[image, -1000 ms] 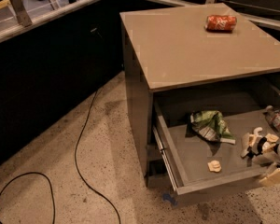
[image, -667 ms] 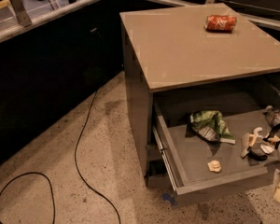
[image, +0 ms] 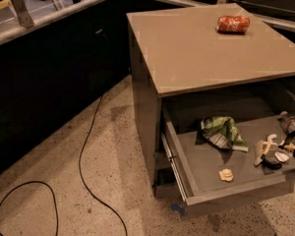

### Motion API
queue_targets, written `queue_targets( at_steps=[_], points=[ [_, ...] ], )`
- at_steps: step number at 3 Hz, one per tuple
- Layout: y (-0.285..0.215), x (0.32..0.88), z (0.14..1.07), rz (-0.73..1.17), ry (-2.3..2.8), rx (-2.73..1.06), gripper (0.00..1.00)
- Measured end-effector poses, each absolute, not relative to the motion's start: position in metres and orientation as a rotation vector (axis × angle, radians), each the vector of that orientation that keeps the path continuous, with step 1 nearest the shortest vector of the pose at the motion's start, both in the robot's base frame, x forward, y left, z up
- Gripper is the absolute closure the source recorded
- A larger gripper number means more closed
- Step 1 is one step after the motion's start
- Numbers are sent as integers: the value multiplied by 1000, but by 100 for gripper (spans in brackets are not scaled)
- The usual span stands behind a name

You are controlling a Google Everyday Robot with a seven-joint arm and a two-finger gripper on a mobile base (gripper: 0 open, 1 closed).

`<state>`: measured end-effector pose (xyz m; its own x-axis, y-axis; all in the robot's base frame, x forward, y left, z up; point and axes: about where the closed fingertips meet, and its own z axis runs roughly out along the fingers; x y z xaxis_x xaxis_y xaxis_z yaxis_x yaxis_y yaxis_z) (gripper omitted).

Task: Place water bottle into middle drawer

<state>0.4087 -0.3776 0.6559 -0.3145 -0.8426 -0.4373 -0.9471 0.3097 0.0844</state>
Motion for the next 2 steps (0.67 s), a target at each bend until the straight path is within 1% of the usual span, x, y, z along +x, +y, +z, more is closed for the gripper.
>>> queue_targets(
  at_steps=[1,2],
  points=[
    [-408,413,715,479,2173,-1621,0],
    [-439,415,795,375,2116,-1591,0]
  ],
)
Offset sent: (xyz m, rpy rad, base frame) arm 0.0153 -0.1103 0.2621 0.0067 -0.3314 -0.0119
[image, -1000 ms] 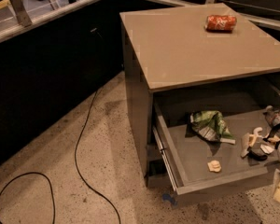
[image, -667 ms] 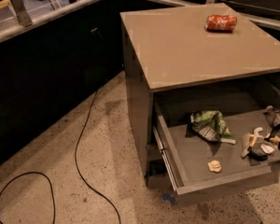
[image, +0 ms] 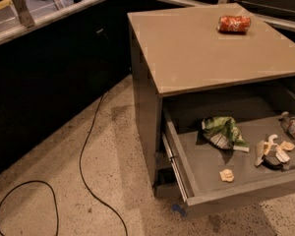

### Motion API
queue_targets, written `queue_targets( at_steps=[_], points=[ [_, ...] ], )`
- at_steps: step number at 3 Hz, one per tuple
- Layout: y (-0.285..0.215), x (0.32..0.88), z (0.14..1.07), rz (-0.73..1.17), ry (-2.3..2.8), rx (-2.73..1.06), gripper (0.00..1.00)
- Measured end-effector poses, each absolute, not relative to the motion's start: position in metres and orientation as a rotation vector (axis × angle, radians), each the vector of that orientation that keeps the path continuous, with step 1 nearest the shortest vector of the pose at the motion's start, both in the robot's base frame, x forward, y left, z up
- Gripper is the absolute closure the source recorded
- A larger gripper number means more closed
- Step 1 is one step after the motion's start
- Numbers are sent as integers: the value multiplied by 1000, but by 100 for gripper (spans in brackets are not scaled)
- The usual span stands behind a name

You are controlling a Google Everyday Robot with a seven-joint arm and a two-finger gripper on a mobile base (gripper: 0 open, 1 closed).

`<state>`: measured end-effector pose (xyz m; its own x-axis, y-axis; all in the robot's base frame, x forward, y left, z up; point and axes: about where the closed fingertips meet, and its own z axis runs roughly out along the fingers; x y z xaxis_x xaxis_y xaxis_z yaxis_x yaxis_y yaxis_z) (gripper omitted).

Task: Place water bottle into middle drawer

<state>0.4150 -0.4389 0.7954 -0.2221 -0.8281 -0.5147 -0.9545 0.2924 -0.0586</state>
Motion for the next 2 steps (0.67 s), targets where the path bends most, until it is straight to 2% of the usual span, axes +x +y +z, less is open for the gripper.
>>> queue_targets(
  at_steps=[1,2],
  points=[
    [-469,389,887,179,2034,-1509,0],
    [-495,313,971,-63,1891,-1384,0]
  ],
)
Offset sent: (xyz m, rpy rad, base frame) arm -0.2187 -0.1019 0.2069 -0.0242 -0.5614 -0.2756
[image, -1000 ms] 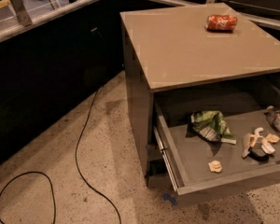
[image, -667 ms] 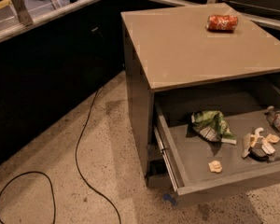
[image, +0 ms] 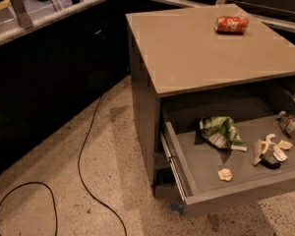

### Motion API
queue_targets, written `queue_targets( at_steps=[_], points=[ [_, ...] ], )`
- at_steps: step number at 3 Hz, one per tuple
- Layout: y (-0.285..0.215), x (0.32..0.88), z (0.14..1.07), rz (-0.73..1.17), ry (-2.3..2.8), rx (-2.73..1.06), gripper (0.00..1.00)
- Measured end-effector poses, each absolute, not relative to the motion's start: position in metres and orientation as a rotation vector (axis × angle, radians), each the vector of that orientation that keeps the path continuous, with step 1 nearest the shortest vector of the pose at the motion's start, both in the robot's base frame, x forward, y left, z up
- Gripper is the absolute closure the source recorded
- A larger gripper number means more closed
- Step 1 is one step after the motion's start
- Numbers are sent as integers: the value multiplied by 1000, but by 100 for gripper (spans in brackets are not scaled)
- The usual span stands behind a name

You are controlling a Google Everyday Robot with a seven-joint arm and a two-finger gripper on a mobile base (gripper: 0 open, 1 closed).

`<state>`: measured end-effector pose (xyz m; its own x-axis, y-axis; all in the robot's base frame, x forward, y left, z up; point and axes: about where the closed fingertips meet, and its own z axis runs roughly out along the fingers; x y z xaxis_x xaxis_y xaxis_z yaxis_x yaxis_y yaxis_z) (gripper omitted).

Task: Place water bottle into middle drawer

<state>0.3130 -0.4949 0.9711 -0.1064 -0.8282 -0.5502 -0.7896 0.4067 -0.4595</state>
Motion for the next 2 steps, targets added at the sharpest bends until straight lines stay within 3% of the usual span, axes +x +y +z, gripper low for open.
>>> queue_targets(
  at_steps=[2],
  points=[
    [-496,166,933,-120,1878,-1219,0]
  ],
)
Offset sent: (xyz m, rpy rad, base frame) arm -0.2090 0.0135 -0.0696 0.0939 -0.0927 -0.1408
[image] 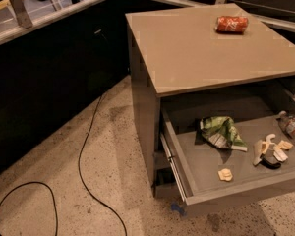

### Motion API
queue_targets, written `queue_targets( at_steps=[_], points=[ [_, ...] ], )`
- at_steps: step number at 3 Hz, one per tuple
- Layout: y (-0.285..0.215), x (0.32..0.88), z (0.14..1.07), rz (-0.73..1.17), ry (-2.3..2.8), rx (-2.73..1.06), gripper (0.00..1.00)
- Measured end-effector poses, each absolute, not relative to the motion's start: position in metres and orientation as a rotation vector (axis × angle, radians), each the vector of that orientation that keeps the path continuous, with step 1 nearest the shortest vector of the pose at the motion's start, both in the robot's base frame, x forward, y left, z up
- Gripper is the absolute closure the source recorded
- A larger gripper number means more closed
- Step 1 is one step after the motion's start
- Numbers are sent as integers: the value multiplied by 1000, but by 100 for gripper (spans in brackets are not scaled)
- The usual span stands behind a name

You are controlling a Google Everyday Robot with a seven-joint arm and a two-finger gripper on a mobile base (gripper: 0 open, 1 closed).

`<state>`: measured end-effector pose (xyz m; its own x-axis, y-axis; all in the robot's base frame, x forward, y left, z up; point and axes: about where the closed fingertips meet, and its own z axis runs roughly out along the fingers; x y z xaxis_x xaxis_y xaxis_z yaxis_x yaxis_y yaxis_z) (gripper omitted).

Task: Place water bottle into middle drawer

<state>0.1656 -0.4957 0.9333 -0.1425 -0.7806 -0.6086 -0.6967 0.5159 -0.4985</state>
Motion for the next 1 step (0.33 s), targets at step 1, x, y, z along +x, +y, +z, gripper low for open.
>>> queue_targets(
  at_steps=[1],
  points=[
    [-496,166,933,-120,1878,-1219,0]
  ],
)
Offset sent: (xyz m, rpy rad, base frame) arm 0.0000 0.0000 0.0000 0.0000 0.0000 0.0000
